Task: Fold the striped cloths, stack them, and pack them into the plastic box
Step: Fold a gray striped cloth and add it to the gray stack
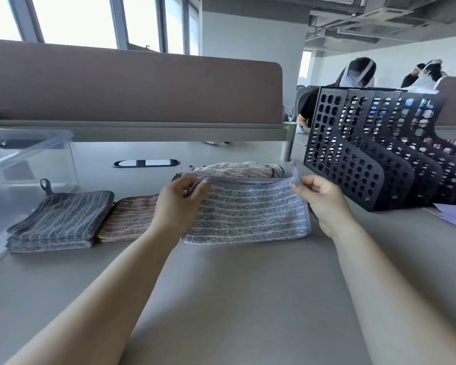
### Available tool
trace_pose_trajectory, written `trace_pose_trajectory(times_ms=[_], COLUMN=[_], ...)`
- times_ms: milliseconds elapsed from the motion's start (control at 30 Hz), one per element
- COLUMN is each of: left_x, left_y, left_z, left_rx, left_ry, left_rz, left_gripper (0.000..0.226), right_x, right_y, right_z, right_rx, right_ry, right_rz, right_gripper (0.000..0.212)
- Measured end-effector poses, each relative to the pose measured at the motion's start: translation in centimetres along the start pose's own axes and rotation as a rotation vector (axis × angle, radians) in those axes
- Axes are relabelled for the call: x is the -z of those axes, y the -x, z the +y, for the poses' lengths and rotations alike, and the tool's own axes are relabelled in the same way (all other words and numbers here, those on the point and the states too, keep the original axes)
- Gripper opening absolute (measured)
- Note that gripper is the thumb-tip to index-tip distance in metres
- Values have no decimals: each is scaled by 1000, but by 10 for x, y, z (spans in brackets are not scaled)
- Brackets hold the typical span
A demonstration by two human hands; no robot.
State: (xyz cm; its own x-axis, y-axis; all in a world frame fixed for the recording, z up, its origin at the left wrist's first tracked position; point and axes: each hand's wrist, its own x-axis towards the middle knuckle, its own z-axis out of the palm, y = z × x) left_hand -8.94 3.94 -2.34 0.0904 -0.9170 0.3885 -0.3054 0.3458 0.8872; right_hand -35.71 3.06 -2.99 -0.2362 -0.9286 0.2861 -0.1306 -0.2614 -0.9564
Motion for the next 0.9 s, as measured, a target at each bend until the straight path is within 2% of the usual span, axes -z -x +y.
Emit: trace_pose_trajectory(times_ms=[67,200,400,533,633,767,900], left_x=[4,10,13,12,10,13,15], left_y=[-1,0,4,6,7,4,2], left_z=[3,11,18,22,22,21,16], left_rx=[-41,-106,-66,-109,-114,-134,-100], left_ry=[14,58,268,247,223,130,107], left_rz=[5,7,81,93,92,107,92], left_gripper=[38,10,10,15,15,21,8], right_x=[1,0,-2,-2,1,0,-1], right_y=[0,1,4,4,3,5,3], right_z=[-2,-7,-13,-14,-11,-10,-9], right_rx=[-28,-50,-20,64,63,44,6], right_ry=[-100,-250,-339,-239,-146,-47,-106], right_rz=[23,43,61,101,63,27,34], right_gripper=[5,15,18,22,34,26,22])
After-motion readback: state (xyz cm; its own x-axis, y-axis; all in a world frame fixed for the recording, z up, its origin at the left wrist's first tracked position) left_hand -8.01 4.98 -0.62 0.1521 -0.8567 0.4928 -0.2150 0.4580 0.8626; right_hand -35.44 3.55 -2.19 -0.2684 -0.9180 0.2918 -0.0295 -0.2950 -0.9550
